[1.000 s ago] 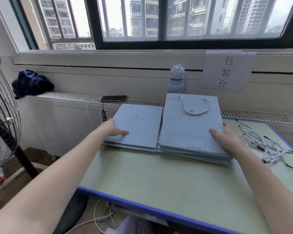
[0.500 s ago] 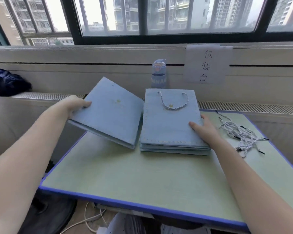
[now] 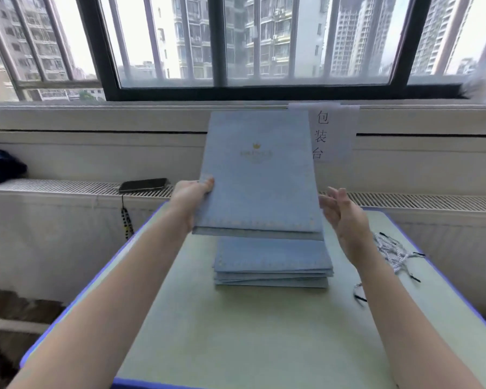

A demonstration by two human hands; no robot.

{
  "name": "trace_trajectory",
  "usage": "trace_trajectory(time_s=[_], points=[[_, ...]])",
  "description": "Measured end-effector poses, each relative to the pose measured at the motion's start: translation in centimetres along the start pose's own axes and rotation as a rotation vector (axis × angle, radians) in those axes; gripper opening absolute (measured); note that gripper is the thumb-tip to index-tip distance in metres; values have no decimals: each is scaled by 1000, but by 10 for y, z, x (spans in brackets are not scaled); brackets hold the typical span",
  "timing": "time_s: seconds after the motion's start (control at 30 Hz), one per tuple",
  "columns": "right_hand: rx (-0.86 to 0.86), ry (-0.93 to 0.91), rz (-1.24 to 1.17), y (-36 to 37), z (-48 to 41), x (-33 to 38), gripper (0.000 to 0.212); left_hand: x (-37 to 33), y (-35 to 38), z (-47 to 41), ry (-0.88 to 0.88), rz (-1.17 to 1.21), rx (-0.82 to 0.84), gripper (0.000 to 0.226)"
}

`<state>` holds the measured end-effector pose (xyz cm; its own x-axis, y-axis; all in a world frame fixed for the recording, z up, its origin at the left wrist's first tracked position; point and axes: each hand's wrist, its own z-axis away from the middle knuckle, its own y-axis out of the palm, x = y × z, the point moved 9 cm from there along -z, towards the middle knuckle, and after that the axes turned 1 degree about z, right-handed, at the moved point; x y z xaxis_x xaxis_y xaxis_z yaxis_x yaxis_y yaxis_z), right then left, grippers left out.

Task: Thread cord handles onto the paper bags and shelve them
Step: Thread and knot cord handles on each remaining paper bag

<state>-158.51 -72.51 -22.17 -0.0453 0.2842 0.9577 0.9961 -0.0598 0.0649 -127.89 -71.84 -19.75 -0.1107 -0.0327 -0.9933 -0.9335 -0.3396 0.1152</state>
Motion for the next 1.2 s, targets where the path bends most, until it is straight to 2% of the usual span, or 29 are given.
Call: trace_trajectory(time_s=[0.07,0.13,0.2,0.27,0.33,0.4,0.47,0.53,0.67,0.77,0.9,0.97,1.1,1.2], points=[[79,25,28,5,0,-3,63,19,27,5,33,-25,8,23],[66,32,49,3,-2,-9,37,32,33,4,124,-314,-25,26],[26,73,36,-3,-4,-21,41,41,28,2,241,-693,-70,34],[7,138,42,-7,-5,-31,50,57,23,-3,312,-834,-58,52],[33,222,41,-1,-4,-46,48,78,15,-8,201,-667,-20,53],[40,298,27,3,0,-61,44,98,16,-7,15,-443,39,48],[26,325,33,6,3,-63,43,105,21,-6,-55,-255,96,39],[26,345,27,12,5,-64,43,105,18,-4,-130,-121,114,35],[46,375,80,42,12,-72,48,107,-1,-5,-260,27,173,42],[96,366,213,79,20,-72,54,100,-34,-8,-287,30,189,42],[136,365,209,141,30,-74,56,92,-97,-25,-302,65,155,44],[132,387,158,171,35,-80,56,84,-126,-32,-293,70,131,43],[100,501,-111,207,40,-90,47,79,-162,-42,-310,28,79,46],[55,398,-87,204,39,-78,40,70,-161,-41,-287,-117,95,49]])
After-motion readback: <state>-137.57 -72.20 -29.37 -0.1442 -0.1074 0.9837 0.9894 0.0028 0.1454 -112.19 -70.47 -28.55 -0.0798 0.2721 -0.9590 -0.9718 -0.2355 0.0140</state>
